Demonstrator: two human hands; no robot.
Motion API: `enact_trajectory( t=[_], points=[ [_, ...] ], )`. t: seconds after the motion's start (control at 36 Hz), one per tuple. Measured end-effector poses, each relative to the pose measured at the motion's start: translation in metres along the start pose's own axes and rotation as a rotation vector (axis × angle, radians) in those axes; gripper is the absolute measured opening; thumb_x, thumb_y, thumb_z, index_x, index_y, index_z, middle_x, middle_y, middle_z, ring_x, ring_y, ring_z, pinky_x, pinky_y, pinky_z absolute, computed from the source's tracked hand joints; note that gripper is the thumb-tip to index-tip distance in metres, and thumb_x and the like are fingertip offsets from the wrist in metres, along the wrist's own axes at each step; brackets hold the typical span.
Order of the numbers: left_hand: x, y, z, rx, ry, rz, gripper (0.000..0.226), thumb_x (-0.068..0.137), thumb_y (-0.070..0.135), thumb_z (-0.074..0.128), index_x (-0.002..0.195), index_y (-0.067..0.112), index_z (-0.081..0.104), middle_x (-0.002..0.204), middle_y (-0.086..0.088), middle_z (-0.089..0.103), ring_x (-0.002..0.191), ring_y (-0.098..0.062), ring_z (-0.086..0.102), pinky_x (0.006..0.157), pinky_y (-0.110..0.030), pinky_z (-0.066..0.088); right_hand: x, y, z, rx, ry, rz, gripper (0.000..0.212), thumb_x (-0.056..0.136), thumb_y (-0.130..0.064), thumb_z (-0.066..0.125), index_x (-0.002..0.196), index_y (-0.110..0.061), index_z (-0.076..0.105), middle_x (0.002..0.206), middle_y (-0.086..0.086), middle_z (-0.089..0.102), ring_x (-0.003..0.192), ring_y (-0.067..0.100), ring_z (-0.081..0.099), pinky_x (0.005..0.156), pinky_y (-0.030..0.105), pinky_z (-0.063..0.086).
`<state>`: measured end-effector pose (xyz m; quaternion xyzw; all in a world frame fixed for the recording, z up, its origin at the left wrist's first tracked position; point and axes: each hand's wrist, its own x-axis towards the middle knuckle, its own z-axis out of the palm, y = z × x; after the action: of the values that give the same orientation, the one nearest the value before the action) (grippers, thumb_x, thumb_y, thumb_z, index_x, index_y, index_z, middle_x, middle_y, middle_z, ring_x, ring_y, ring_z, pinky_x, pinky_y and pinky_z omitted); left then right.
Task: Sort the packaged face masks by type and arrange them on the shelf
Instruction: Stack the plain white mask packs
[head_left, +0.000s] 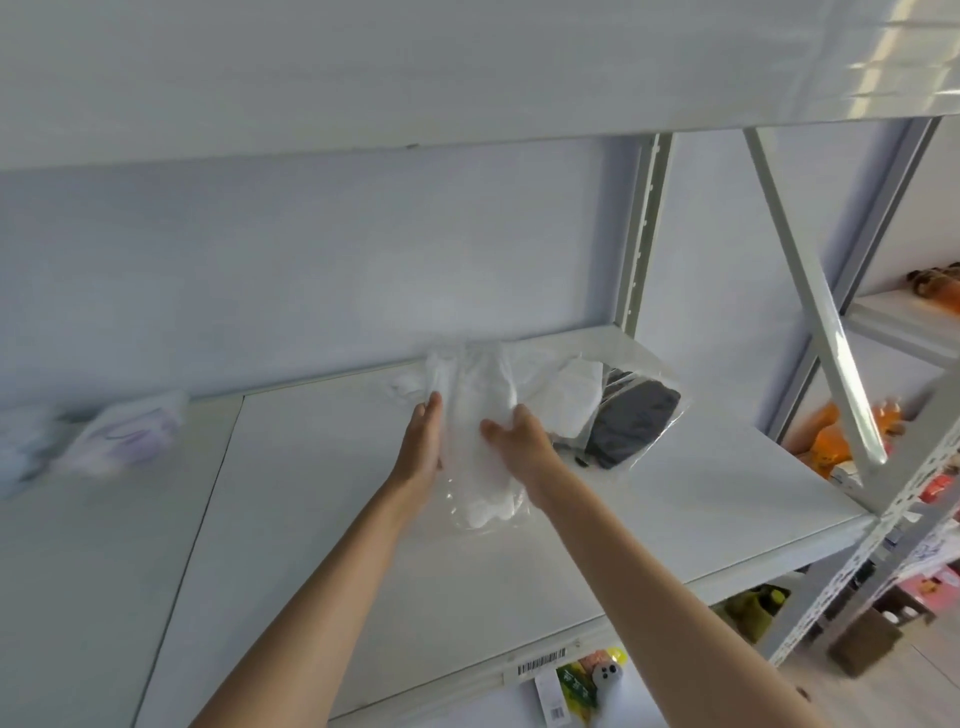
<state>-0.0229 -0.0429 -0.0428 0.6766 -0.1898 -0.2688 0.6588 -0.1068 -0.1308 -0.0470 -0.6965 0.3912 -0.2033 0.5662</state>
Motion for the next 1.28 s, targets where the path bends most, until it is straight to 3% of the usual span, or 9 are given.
enact_trajectory(
  t=[0.17,0.31,0.42,0.58,0.75,0.97,1.06,1.17,1.28],
  points=[
    [0.003,-0.003,-0.008,0.102,0.095,0.080,0.017,0.098,0.024,0.048,0.110,0.012,0.051,0.108,-0.011,0.063,0.100,-0.029,0.062,0.092,-0.044,0.052,0.000,-0.009,0.002,0.128,-0.152,-0.090,0.035,0.101,-0.035,0.038,0.107,-0.007,0.059,0.111,0.012,0.062,0.101,0.026,0.059,0.096,0.042,0.045],
    [0.013,-0.007,-0.022,0.136,0.207,0.110,0.015,0.099,0.024,0.044,0.100,0.010,0.048,0.083,-0.004,0.051,0.074,-0.020,0.049,0.066,-0.031,0.042,0.037,0.000,-0.062,-0.551,0.420,-0.083,0.049,0.098,-0.043,0.040,0.132,-0.009,0.048,0.134,0.017,0.046,0.126,0.035,0.042,0.101,0.042,0.035],
    [0.016,-0.007,-0.033,0.135,0.221,0.091,0.016,0.099,0.025,0.042,0.101,0.010,0.047,0.087,-0.002,0.049,0.076,-0.017,0.049,0.066,-0.030,0.041,0.053,0.014,-0.089,-0.789,0.335,0.155,0.087,0.087,-0.062,0.051,0.144,-0.001,0.027,0.141,0.017,0.037,0.131,0.035,0.035,0.103,0.043,0.033],
    [0.017,-0.006,-0.042,0.146,0.207,0.077,0.016,0.099,0.026,0.043,0.099,0.010,0.047,0.086,-0.002,0.049,0.076,-0.017,0.049,0.066,-0.030,0.042,0.071,0.011,-0.102,-0.575,0.211,0.191,0.074,0.075,-0.039,0.078,0.126,0.004,0.044,0.112,0.016,0.058,0.108,0.034,0.057,0.087,0.038,0.049],
    [0.024,-0.007,-0.048,0.149,0.218,0.085,0.016,0.099,0.025,0.043,0.102,0.010,0.048,0.087,-0.002,0.050,0.075,-0.016,0.050,0.069,-0.030,0.042,0.059,0.008,-0.122,-0.565,0.312,0.096,0.053,0.084,-0.029,0.070,0.124,0.001,0.051,0.121,0.018,0.058,0.116,0.033,0.051,0.080,0.030,0.036],
    [0.024,-0.003,-0.032,0.119,0.201,0.094,0.015,0.097,0.022,0.045,0.084,0.015,0.043,0.076,0.001,0.044,0.069,-0.017,0.043,0.058,-0.028,0.035,0.009,-0.025,-0.072,0.326,0.133,-0.112,0.034,0.096,-0.014,0.054,0.128,-0.005,0.044,0.102,0.010,0.058,0.069,0.019,0.056,0.058,0.034,0.045],
    [0.025,-0.002,-0.024,0.086,0.186,0.068,0.012,0.097,0.024,0.044,0.094,0.013,0.047,0.081,-0.002,0.047,0.069,-0.016,0.046,0.060,-0.028,0.038,-0.003,-0.027,-0.033,0.232,0.020,-0.126,0.031,0.096,-0.017,0.053,0.125,-0.016,0.044,0.093,0.001,0.060,0.069,0.019,0.056,0.054,0.027,0.047],
    [0.025,0.000,-0.015,0.033,0.162,0.034,0.035,0.099,0.044,0.039,0.114,0.014,0.052,0.109,-0.007,0.062,0.097,-0.023,0.061,0.089,-0.040,0.052,-0.009,-0.017,0.005,-0.114,0.037,-0.167,0.046,0.095,-0.025,0.053,0.136,-0.009,0.043,0.115,0.014,0.063,0.103,0.031,0.060,0.090,0.040,0.049],
    [0.025,-0.002,-0.016,0.062,0.163,0.061,0.031,0.097,0.039,0.051,0.113,0.012,0.050,0.102,-0.005,0.060,0.089,-0.020,0.061,0.080,-0.035,0.052,-0.010,-0.017,0.013,-0.227,-0.003,-0.172,0.052,0.094,-0.036,0.054,0.139,-0.012,0.044,0.120,0.011,0.060,0.111,0.026,0.057,0.098,0.037,0.044]
  ],
)
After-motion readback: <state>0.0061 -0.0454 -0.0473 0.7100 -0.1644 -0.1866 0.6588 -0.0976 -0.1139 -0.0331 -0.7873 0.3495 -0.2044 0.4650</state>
